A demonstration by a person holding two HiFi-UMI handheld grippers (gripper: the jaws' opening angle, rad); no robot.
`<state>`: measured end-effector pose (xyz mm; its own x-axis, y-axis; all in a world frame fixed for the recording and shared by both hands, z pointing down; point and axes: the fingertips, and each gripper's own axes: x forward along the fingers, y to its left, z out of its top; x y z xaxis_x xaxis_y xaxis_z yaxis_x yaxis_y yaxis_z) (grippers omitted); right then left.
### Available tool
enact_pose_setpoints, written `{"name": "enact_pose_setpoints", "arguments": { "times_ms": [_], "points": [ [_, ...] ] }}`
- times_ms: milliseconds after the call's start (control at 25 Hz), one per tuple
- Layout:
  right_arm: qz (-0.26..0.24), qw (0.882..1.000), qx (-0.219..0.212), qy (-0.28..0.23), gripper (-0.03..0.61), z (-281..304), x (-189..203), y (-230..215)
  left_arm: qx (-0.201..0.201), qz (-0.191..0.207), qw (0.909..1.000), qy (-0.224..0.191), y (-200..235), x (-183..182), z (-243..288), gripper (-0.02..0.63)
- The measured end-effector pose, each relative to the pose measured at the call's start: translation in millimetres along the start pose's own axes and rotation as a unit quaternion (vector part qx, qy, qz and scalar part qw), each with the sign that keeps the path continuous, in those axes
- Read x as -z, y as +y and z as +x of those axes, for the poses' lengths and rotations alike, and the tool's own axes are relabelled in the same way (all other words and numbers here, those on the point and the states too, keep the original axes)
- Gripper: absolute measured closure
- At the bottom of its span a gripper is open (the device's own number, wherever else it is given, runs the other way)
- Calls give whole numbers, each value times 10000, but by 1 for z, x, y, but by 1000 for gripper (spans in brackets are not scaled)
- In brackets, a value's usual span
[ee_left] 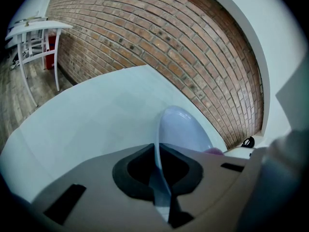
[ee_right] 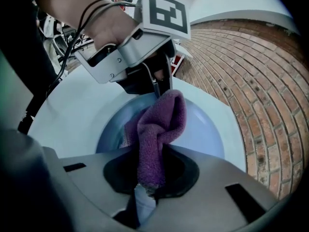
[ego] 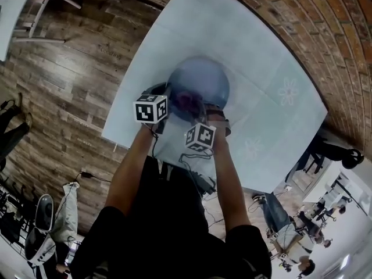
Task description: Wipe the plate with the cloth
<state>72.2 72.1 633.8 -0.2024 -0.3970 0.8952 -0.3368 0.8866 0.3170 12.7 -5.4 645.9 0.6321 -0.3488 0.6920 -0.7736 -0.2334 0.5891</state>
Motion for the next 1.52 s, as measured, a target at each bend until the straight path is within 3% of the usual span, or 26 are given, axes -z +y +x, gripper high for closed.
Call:
{"name": "enact_pose_setpoints", "arguments": {
  "times_ms": [480,680,840,1120,1520],
  "points": [
    [-101,9977,-663,64,512,-10,7,22,11,-11,10000,5,1,0,-1,570],
    [193,9990,-394,14,511,-30,11,11,30,-24,10000,38,0,1,-1,570],
    [121,9987,-432,251,511,-27,24,26,-13,23,10000,5,1,0,-1,569],
    [367,9982,14,465,511,-16,32,23,19,37,10000,27,0,0,0,570],
    [526,9971,159,518,511,-9,36,3,9,75,10000,48,-1,0,0,570]
  ]
}}
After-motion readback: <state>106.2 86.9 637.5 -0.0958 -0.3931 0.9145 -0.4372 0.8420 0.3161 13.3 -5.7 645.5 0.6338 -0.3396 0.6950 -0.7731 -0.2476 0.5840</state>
